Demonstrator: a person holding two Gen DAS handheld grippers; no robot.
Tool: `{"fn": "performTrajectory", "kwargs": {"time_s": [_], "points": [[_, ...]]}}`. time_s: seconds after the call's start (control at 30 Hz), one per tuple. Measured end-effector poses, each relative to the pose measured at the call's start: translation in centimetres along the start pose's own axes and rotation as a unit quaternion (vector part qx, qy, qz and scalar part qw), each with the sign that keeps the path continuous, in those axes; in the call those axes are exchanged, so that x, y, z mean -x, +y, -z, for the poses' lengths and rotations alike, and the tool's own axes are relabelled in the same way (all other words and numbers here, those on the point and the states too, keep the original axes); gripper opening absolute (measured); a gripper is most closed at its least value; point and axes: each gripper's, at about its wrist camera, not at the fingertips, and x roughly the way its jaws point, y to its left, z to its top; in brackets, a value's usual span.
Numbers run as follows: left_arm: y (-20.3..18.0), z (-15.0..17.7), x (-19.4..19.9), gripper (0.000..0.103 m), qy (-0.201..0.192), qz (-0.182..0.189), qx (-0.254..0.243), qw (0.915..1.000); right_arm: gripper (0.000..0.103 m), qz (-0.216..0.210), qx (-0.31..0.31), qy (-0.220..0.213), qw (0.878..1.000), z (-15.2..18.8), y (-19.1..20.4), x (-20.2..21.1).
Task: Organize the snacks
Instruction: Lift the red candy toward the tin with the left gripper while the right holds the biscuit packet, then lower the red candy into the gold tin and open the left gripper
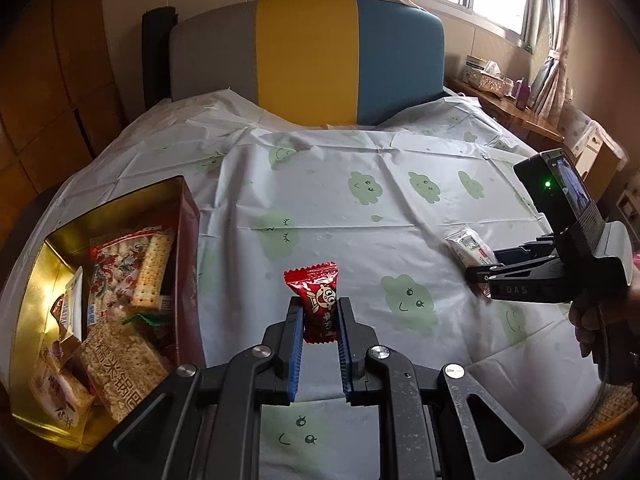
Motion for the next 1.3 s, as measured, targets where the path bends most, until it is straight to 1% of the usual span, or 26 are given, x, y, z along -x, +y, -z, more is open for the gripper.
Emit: {"fn": "performTrajectory", "kwargs": {"time_s": [0.13,0.47,0.77,0.97,1.07,1.2,1.3], "points": [[1.2,0.1,1.2,0.016,-0.01,-0.011,0.007,0.9999,0.04,0.007,0.009,-0.003,1.0,0.0,0.1,0.1],[5.3,1.2,3.0,0.016,-0.018,-0.047,0.035,0.9981,0.04,0.014,0.018,-0.01,1.0,0.6,0.9,0.4],[9.7,2.8,4.0,0.016,-0.013,-0.081,0.077,0.9936,0.04,0.018,0.023,-0.015,0.999,0.9,1.1,0.5],[13.4,4.1,4.3,0.016,-0.003,-0.111,0.115,0.9871,0.04,0.019,0.025,-0.017,0.999,1.0,1.3,0.6],[15.7,4.6,4.2,0.016,0.002,-0.126,0.14,0.982,0.04,0.02,0.025,-0.018,0.999,1.1,1.3,0.7],[18.8,4.6,3.0,0.016,0.023,-0.131,0.183,0.9741,0.04,0.02,0.024,-0.018,0.999,1.1,1.3,0.7],[20.4,4.3,1.8,0.016,0.034,-0.142,0.196,0.9696,0.04,0.023,0.026,-0.018,0.999,1.0,1.3,0.7]]}}
